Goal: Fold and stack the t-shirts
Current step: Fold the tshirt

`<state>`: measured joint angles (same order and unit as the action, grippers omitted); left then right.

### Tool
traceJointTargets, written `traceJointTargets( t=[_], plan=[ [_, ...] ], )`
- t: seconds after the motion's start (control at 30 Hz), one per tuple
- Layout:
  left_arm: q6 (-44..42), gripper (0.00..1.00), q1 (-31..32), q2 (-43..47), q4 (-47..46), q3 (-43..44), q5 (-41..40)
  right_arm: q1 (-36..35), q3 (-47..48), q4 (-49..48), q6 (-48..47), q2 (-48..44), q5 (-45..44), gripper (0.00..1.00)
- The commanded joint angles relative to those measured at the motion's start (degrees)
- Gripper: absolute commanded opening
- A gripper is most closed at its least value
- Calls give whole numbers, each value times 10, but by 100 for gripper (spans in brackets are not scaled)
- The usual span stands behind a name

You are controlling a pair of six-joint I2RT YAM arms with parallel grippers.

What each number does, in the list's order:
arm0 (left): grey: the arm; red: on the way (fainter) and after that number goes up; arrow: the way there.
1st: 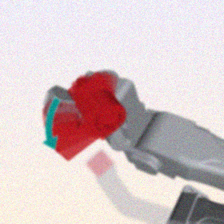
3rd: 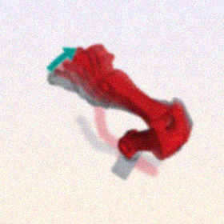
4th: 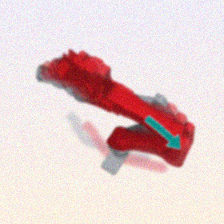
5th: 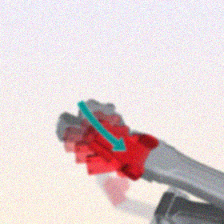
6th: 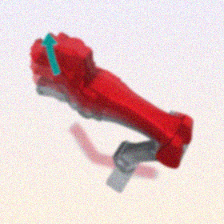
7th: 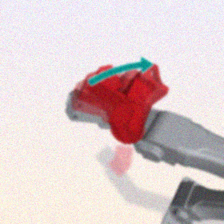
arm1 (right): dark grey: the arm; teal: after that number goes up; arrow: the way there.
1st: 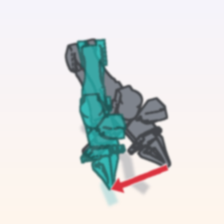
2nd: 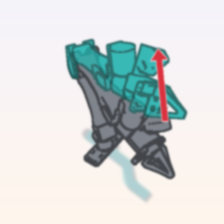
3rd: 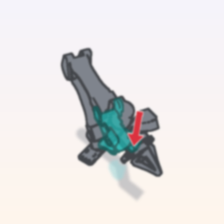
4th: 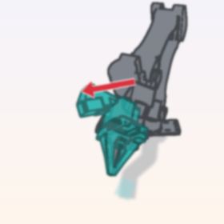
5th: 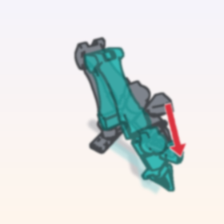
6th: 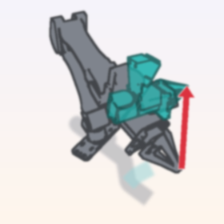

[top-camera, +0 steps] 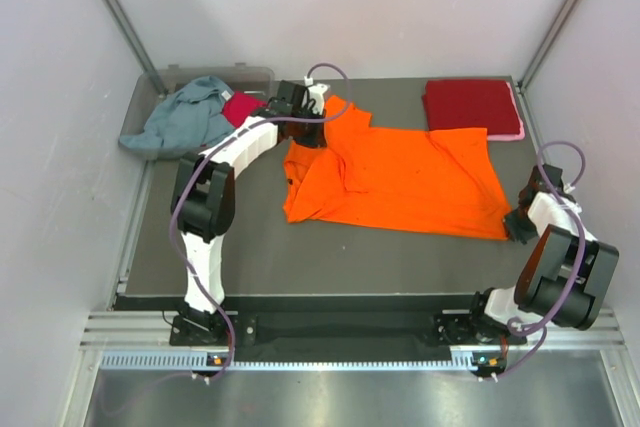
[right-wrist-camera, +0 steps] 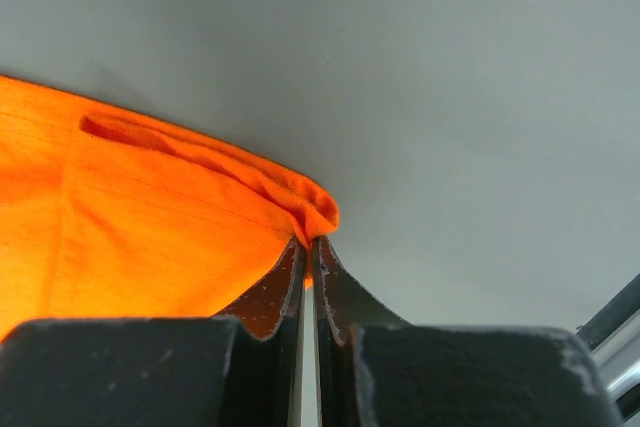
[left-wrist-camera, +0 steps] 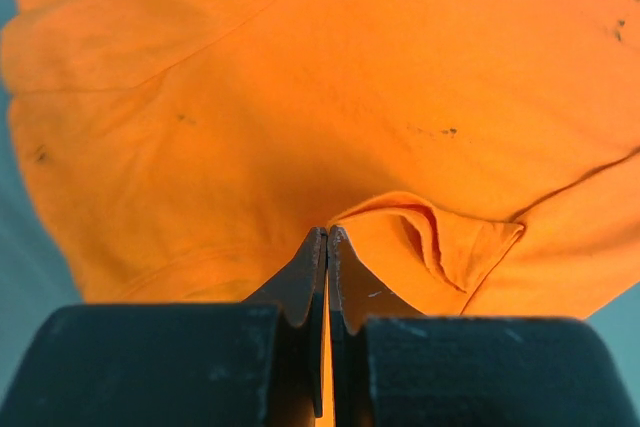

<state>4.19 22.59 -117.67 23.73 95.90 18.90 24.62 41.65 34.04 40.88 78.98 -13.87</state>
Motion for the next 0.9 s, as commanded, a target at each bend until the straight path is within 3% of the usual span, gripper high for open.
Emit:
traceJointTargets(
  t=[0.0,0.63,0.87],
  plan=[
    [-24,0,-2,-24,-28,41,44,16,-1,7,-13,-25,-13,0],
    [-24,0,17,-87,-73,90,109,26,-5,35,-27,-92,-17,0],
    [-37,16,24,-111,-47,140,108,28,-6,42,-27,-103,-26,0]
  ],
)
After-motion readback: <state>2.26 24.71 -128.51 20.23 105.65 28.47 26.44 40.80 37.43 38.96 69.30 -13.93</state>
